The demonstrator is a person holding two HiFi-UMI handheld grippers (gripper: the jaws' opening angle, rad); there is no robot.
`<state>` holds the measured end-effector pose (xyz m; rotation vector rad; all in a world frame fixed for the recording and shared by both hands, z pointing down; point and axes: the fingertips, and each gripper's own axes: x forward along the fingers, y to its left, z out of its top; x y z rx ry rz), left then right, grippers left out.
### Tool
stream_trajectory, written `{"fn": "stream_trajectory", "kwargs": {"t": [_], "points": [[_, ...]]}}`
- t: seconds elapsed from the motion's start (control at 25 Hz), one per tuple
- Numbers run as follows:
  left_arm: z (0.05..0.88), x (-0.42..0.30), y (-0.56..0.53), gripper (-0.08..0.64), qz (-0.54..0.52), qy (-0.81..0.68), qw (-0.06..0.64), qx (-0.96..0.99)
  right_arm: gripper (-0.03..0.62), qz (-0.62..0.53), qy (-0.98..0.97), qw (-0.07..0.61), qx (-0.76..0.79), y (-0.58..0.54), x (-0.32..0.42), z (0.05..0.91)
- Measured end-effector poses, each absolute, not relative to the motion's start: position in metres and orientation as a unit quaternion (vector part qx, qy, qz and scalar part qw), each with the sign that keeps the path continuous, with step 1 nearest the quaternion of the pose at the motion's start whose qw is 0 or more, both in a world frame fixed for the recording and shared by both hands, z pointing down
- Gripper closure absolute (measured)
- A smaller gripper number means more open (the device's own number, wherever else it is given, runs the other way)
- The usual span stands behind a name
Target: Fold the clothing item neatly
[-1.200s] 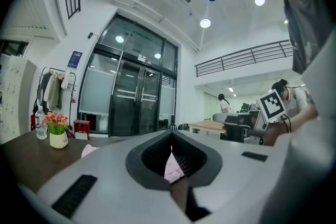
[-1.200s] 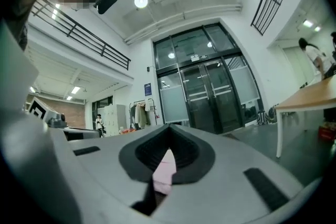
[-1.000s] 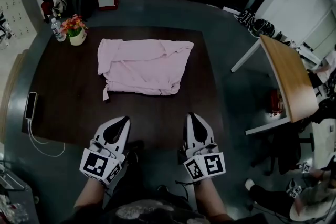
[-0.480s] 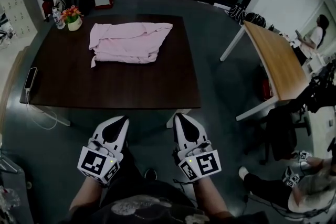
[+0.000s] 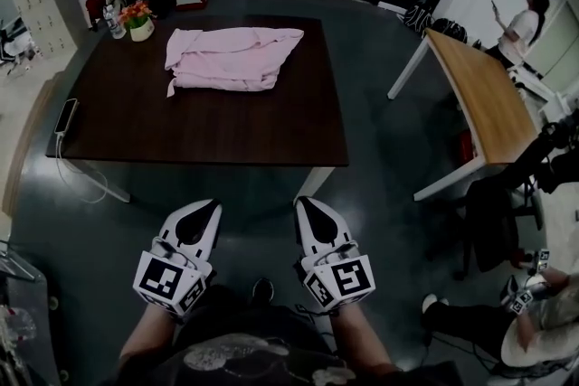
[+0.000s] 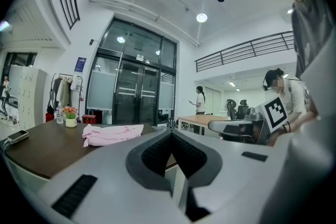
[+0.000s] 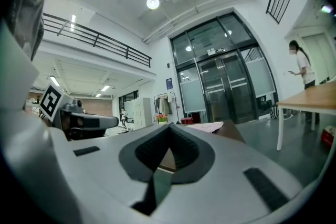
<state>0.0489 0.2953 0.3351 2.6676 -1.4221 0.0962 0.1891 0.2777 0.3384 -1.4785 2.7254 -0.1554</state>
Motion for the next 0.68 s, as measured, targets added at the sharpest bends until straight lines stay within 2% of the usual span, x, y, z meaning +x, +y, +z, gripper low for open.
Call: {"fn": "stream_trajectory", "kwargs": {"t": [0.28,0.68], "points": [[0.341,0.027,0.317,0.549,0.031,-0.477,0.065,0.876,0.6,-0.06,0.885,-0.007,-0.462,0.29,0.155,0.355],[0.351,-0.043,0.353,0.549,0.018,-0.5,0.084,0.862,0.6,-0.056,0.884,-0.036,-0.463,0.325,0.1,0.366]]}}
